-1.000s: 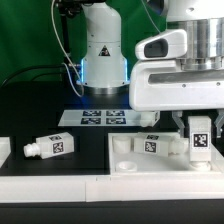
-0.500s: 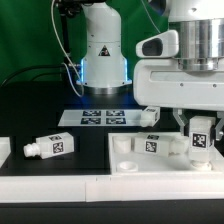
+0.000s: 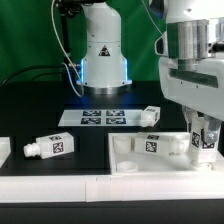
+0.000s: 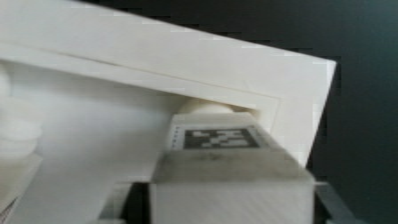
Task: Assemble one leg
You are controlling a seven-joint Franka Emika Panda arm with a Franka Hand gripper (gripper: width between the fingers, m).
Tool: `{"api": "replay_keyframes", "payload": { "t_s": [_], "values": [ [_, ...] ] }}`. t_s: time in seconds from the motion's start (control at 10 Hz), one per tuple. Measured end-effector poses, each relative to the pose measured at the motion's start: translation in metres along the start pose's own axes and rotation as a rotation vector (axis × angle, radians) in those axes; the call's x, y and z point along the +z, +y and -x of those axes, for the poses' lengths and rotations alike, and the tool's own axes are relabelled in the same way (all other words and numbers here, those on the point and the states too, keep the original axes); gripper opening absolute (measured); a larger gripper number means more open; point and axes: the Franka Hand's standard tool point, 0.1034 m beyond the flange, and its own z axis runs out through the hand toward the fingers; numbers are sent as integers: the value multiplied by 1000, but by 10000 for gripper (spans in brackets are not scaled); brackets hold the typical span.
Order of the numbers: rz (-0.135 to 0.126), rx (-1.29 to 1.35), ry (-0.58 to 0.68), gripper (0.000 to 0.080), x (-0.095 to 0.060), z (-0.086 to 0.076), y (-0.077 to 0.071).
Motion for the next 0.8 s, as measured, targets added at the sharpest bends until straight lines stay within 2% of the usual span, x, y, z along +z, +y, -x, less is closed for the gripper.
{"api": "replay_keyframes", "payload": {
  "t_s": [0.1, 0.2, 0.3, 0.4, 0.5, 0.6, 0.8],
  "values": [
    [1, -24, 0, 284, 0, 0, 0],
    [2, -105, 2, 357, 0, 1, 0],
    [2, -248, 0, 539, 1, 3, 0],
    [7, -470, 12, 539, 1, 7, 0],
    [13, -696, 24, 630, 2, 14, 0],
    [11, -694, 19, 644, 2, 12, 0],
    [16, -856, 23, 649, 2, 10, 0]
  ]
}}
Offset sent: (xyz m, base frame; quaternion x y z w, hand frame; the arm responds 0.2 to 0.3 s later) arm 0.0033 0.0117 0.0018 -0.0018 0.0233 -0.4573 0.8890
